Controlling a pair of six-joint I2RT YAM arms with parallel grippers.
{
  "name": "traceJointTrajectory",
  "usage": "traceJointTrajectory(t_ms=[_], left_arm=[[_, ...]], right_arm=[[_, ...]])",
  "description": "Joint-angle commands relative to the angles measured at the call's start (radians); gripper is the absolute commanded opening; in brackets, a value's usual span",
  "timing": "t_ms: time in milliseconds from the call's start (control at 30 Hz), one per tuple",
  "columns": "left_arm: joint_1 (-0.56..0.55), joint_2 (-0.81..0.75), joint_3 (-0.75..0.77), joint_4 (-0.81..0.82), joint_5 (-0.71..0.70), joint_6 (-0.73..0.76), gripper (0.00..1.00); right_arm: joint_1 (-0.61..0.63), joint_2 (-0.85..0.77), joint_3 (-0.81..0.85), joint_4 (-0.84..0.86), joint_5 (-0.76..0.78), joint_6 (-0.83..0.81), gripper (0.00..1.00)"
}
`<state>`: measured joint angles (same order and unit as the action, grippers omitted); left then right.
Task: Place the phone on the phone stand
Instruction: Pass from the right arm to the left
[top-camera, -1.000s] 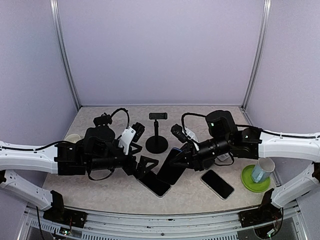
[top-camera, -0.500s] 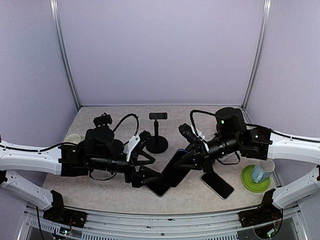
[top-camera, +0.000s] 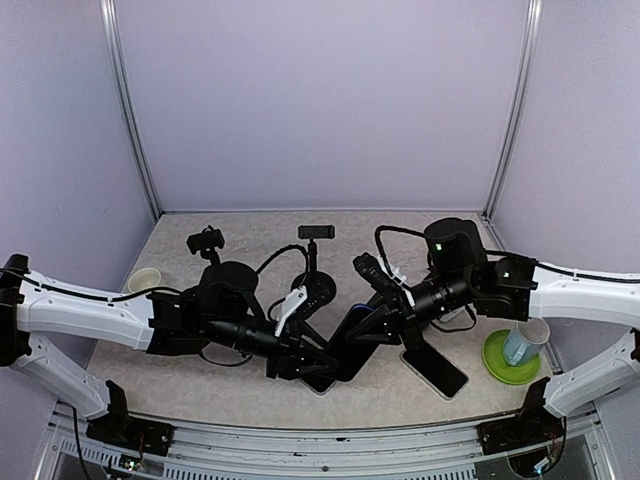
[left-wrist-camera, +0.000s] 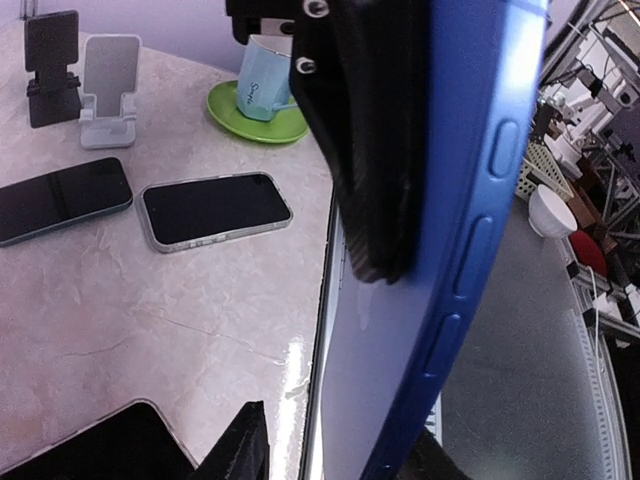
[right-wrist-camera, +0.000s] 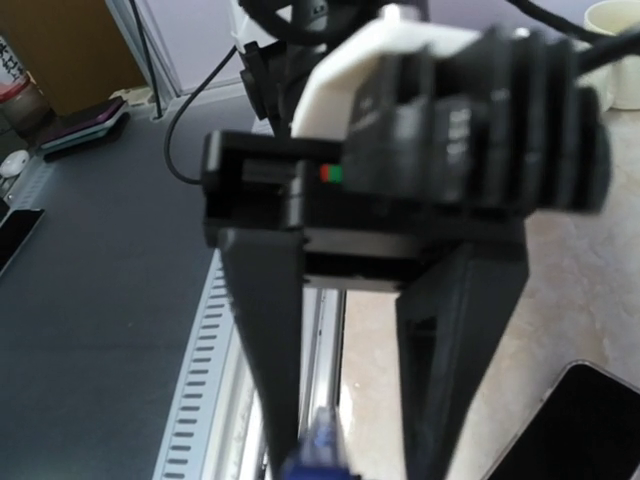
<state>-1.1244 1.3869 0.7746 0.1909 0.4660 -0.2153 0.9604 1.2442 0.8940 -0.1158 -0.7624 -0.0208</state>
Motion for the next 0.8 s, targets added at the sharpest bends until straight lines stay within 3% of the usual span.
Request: traceJointTrajectory(t_ms=[0, 100, 200, 400, 567, 633, 767], left_arm=[[-0.007, 0.016, 0.031, 0.054, 0.041, 0.001, 0.33], [-0.008, 0.021, 0.033, 0.060, 0.055, -0.002, 0.22], [-0.008, 0.022, 0.035, 0.067, 0.066, -0.001, 0.02], [-0.008, 0.010, 0.034, 0.067, 0.080, 0.001, 0.00], [-0.009, 0.000, 0.033, 0.074, 0.060, -0.002, 0.00], [-0.008, -0.008, 0.027, 0.084, 0.044, -0.003, 0.00], [-0.008, -0.033, 0.019, 0.099, 0.019, 0.003, 0.00]], right_arm=[[0.009, -0.002, 0.000, 0.056, -0.024, 0.001, 0.00], [0.011, -0.003, -0.001, 0.050, -0.018, -0.002, 0.00], [0.012, -0.003, -0.001, 0.052, -0.014, -0.002, 0.00], [0.012, -0.002, 0.001, 0.057, 0.001, 0.000, 0.00], [0.013, -0.017, -0.010, 0.073, 0.021, 0.005, 0.42], [0.013, -0.035, -0.023, 0.103, 0.024, 0.017, 0.51], [0.012, -0.064, -0.045, 0.148, 0.037, 0.041, 0.56]])
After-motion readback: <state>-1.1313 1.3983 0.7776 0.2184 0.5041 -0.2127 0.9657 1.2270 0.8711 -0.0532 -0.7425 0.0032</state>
